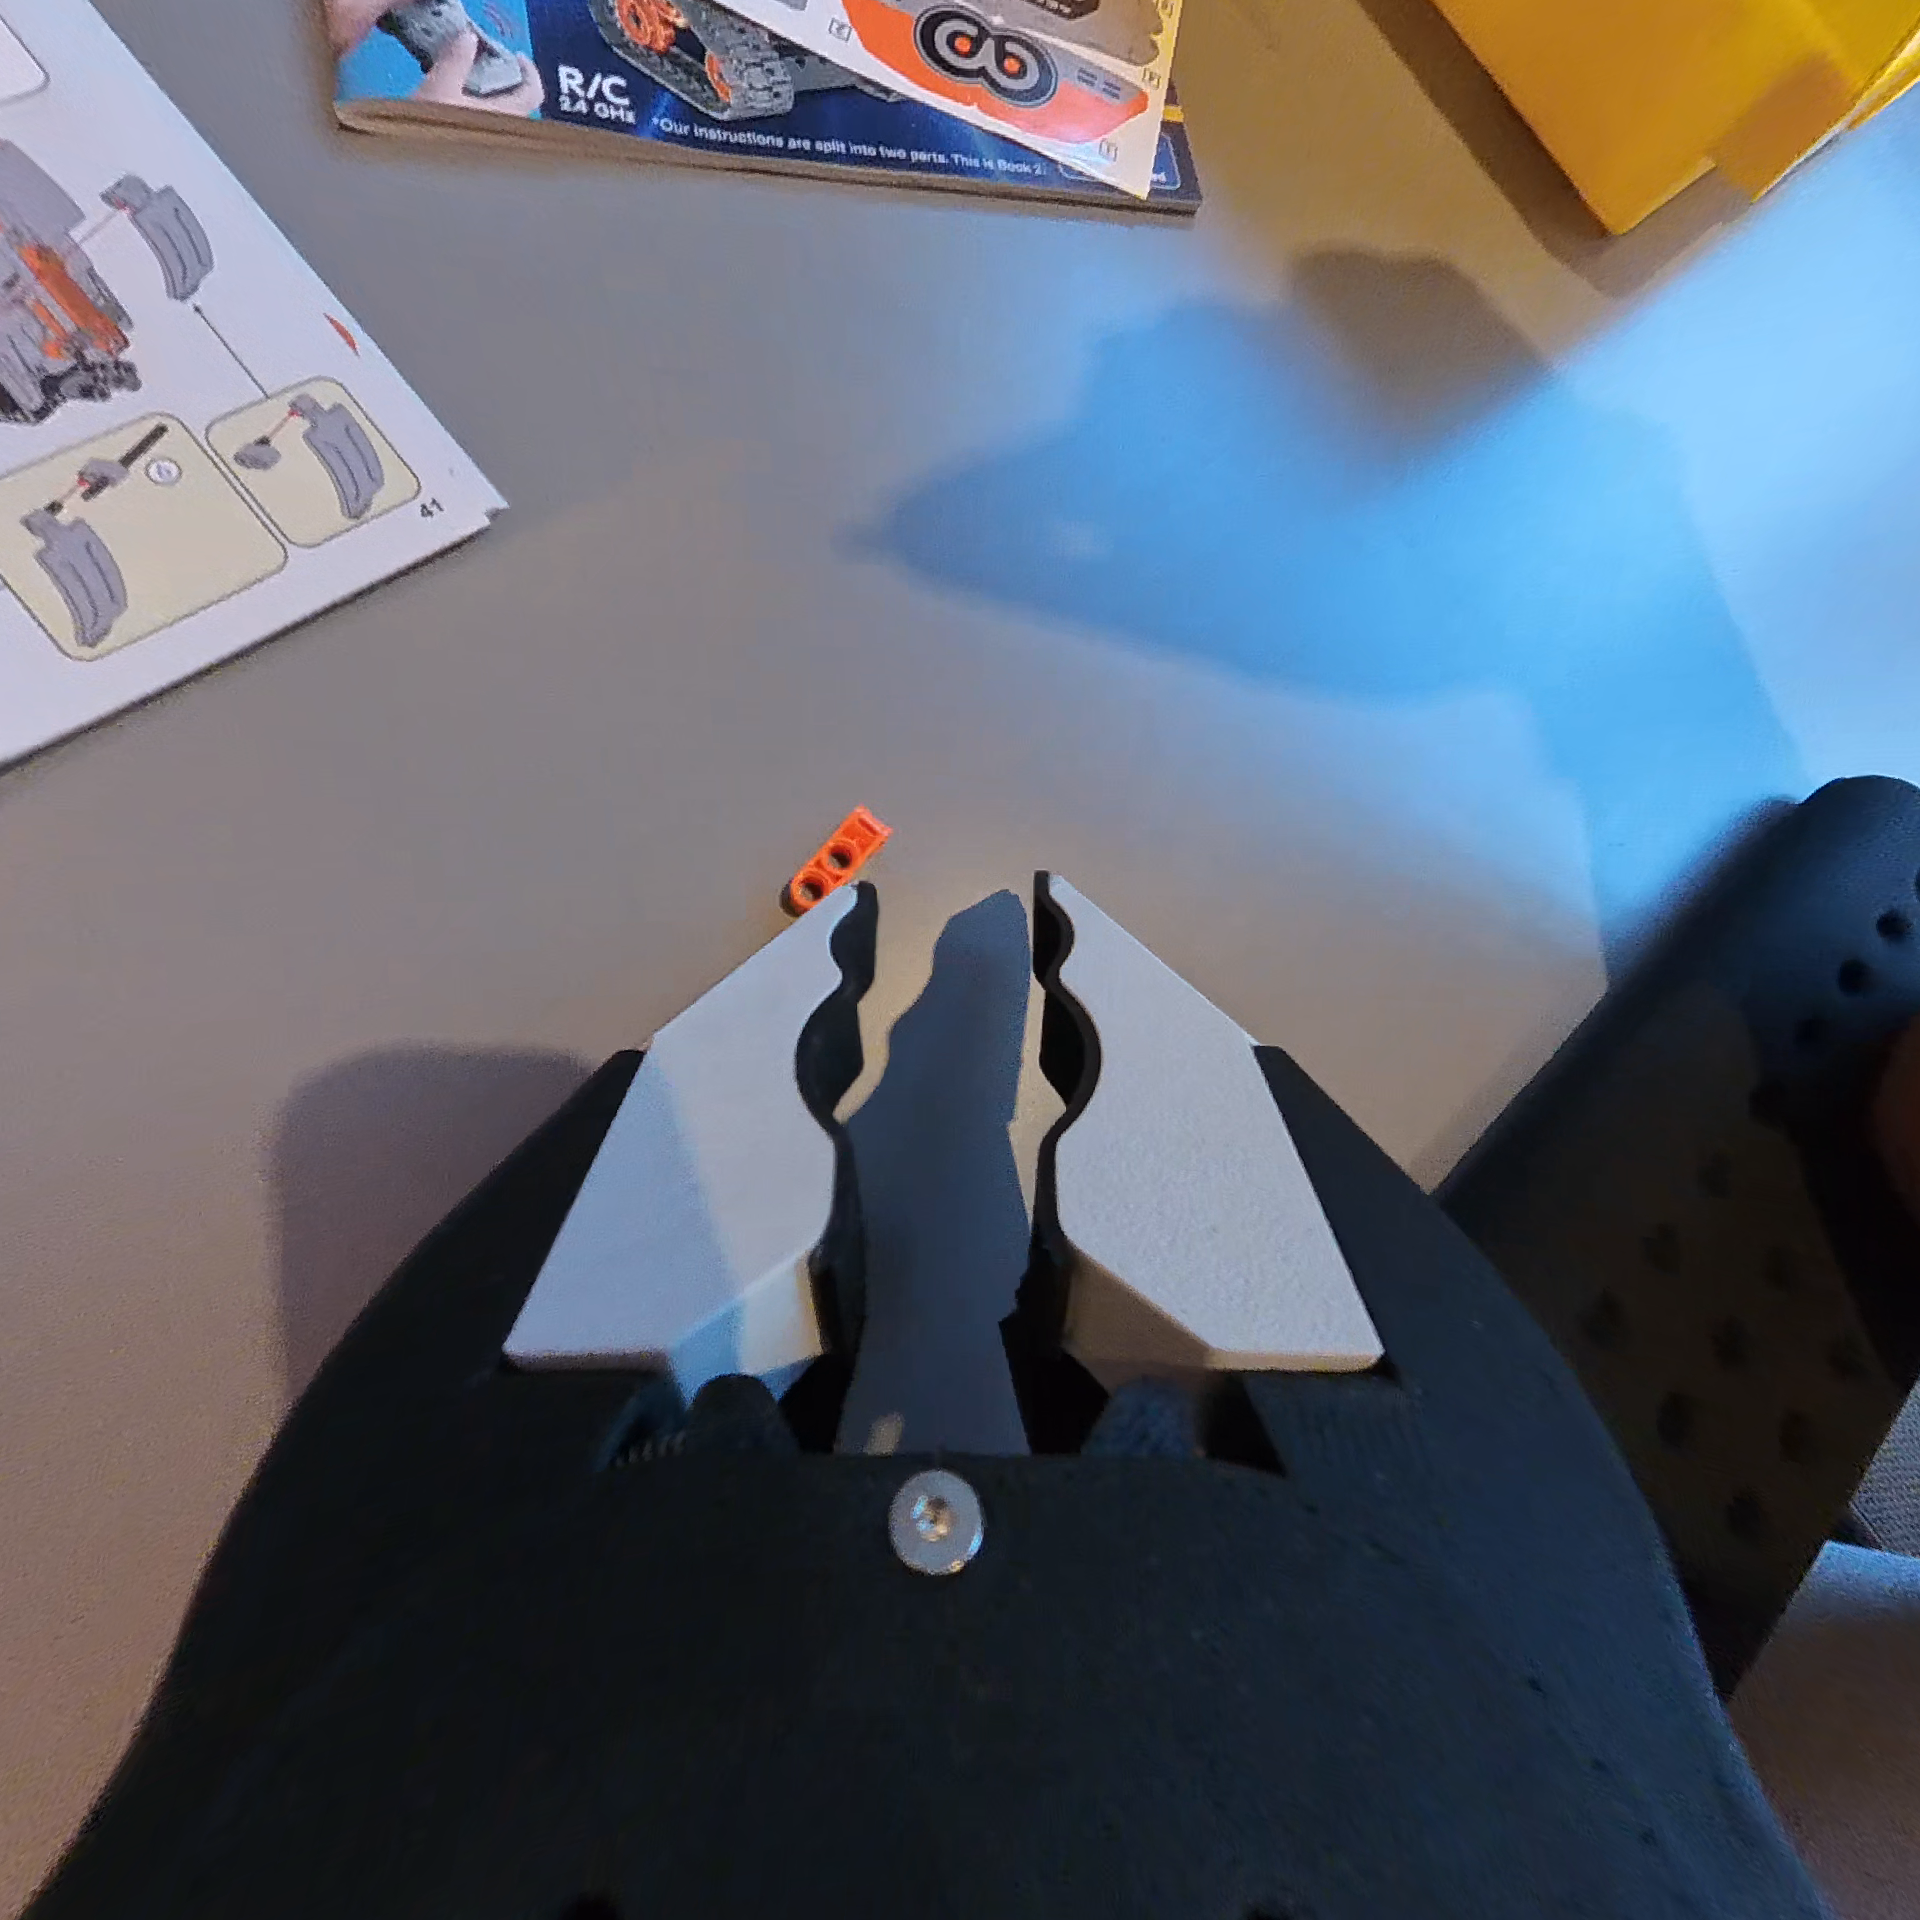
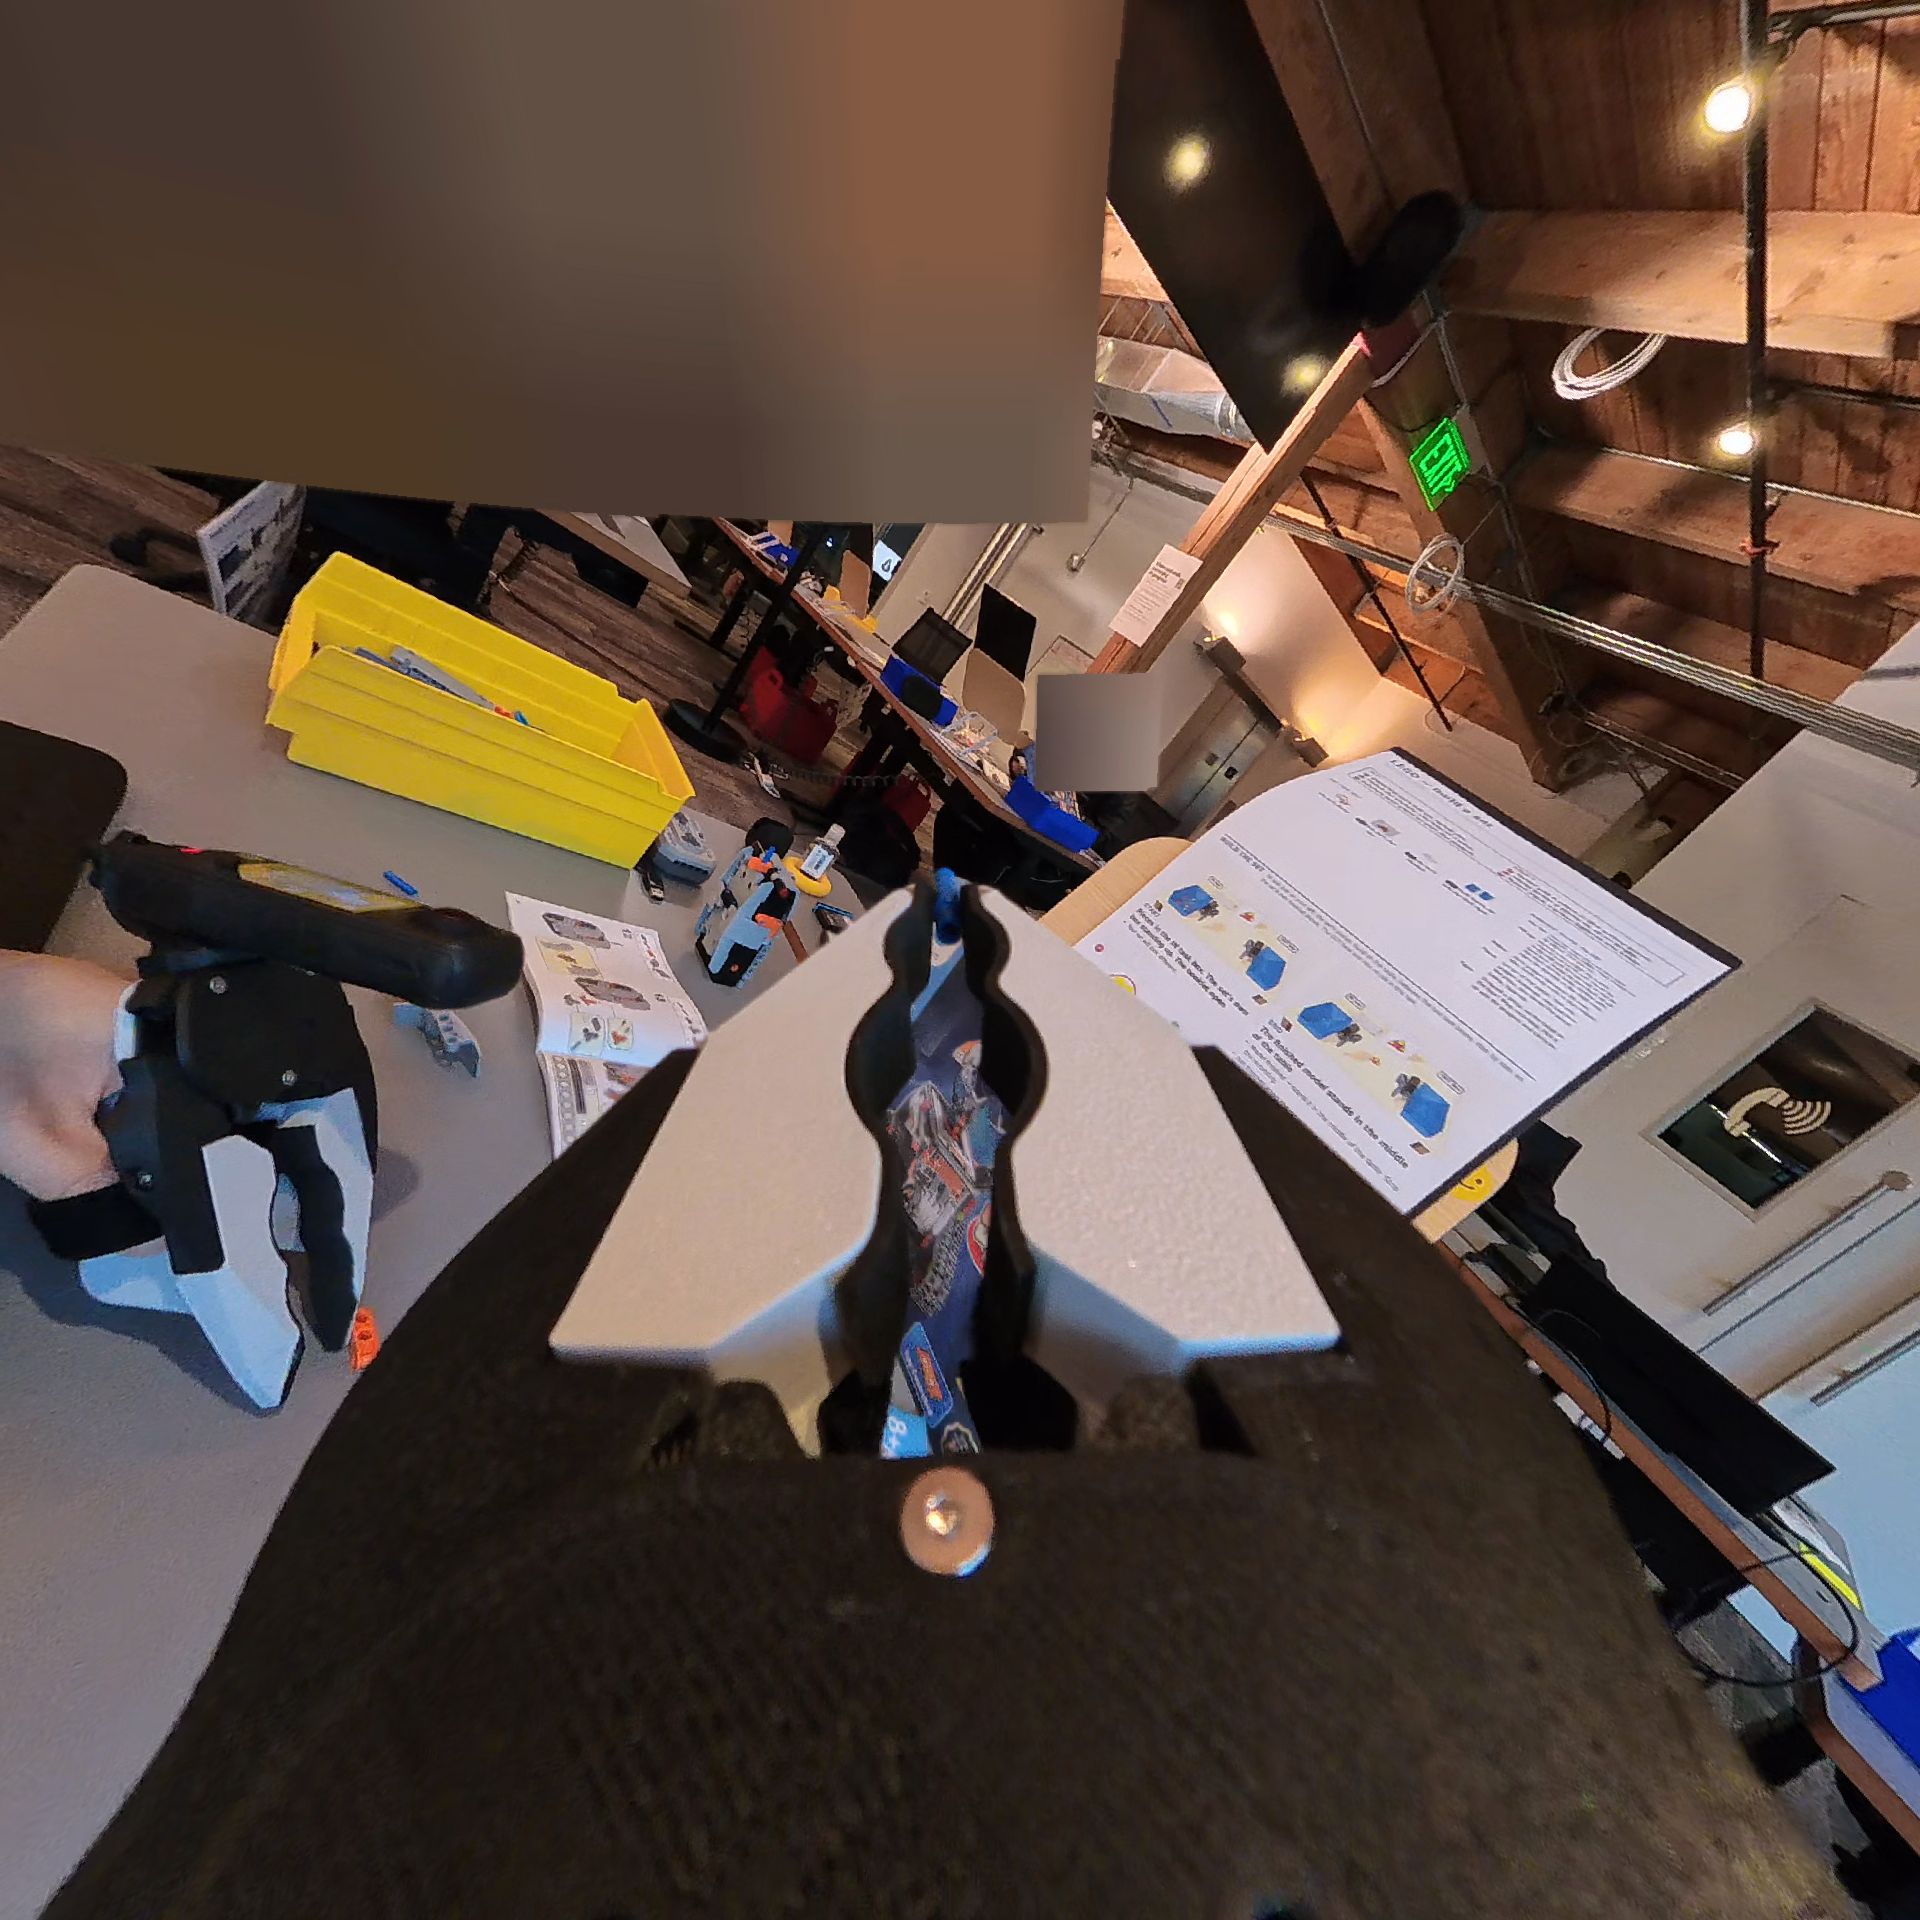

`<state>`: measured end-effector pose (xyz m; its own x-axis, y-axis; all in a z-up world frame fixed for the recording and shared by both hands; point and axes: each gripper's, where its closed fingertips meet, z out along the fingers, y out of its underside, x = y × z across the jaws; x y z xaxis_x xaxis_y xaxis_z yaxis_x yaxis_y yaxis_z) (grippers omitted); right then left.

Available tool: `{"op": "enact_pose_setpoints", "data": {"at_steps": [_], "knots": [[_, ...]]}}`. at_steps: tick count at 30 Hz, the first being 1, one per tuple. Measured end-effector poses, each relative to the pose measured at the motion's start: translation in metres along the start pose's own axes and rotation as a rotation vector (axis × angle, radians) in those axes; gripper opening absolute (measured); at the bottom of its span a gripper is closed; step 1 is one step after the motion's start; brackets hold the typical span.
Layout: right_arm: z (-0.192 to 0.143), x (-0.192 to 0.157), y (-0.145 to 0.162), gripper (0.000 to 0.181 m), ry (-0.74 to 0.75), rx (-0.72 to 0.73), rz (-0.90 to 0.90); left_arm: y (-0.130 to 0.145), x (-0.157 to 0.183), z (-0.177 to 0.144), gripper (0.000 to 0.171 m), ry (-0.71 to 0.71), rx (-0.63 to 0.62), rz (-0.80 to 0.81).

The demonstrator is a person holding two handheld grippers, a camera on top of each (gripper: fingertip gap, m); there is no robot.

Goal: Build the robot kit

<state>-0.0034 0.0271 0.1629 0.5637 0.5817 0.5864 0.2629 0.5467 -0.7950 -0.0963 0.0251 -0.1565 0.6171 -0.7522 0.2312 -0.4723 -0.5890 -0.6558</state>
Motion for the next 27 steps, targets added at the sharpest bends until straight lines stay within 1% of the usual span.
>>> {"op": "enact_pose_setpoints", "data": {"at_steps": [5,7,13,17,19,23,27], "knots": [[-0.003,0.003,0.001,0.004,0.017,-0.008,-0.001,0.0,-0.007,-0.002,0.031,-0.024,-0.007,0.012],[-0.005,0.005,0.001,0.003,0.027,-0.012,-0.005,0.0,-0.005,-0.002,0.035,-0.013,0.001,-0.007],[-0.005,0.005,0.001,0.004,0.026,-0.011,-0.004,-0.005,-0.009,0.001,0.041,-0.026,0.007,0.0],[-0.002,0.005,0.005,0.004,0.024,-0.035,-0.004,-0.007,-0.015,0.001,0.037,-0.044,0.007,0.001],[-0.001,0.004,0.007,0.004,0.023,-0.046,-0.006,-0.007,-0.02,0.0,0.039,-0.062,0.009,-0.005],[0.001,0.004,0.007,0.003,0.02,-0.047,-0.006,-0.011,-0.021,0.002,0.043,-0.052,0.018,-0.016],[0.004,0.003,0.011,0.003,0.014,-0.07,-0.009,-0.014,-0.019,0.007,0.041,-0.063,0.013,0.027]]}}
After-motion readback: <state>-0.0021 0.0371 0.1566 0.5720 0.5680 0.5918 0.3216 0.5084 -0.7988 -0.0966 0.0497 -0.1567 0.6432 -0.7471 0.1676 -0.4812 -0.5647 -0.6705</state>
